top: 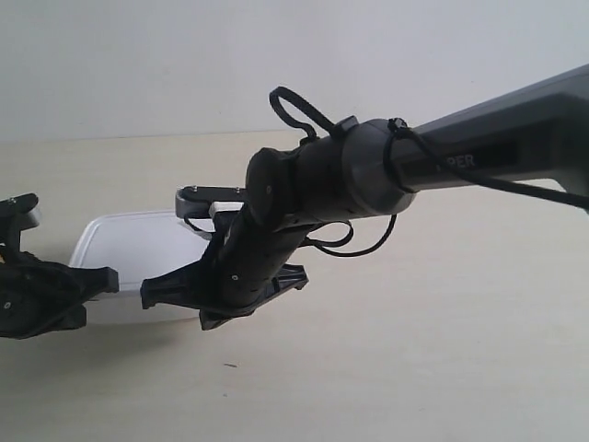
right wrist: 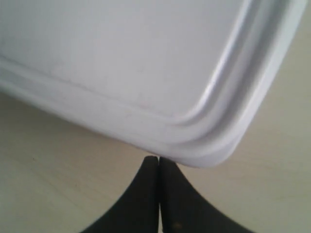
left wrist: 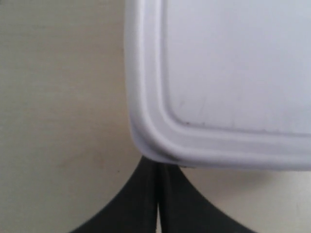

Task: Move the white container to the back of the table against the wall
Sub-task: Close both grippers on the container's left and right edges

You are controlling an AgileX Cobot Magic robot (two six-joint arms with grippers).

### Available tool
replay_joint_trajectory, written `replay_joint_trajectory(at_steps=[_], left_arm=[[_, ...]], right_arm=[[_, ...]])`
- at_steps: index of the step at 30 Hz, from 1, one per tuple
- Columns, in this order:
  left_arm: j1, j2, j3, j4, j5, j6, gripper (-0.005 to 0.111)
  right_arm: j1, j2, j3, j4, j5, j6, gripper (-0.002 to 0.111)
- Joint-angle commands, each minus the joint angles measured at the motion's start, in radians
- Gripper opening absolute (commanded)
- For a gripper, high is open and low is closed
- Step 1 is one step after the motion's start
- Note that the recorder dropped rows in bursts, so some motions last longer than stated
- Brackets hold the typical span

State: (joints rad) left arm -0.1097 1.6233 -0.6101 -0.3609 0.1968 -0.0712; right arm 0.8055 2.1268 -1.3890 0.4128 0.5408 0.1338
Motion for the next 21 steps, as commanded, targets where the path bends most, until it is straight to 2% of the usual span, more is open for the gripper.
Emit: replay_joint_trajectory(at_steps=[1, 11, 21], left_arm=[[-0.007, 0.025, -0.028, -0.009, -0.032, -0.008, 0.0], [-0.007, 0.03, -0.033, -0.009, -0.101, -0.01, 0.0], [-0.012, 0.034, -0.104, -0.009, -0.105, -0.008, 0.0]], right_arm=[[-0.017, 0.003, -0.006, -0.024, -0.036, -0.002, 0.0], [-0.106, 0.003, -0.006, -0.023, -0.043, -0.043, 0.0], [-0.111, 0.003, -0.006, -0.009, -0.076, -0.064, 0.0]])
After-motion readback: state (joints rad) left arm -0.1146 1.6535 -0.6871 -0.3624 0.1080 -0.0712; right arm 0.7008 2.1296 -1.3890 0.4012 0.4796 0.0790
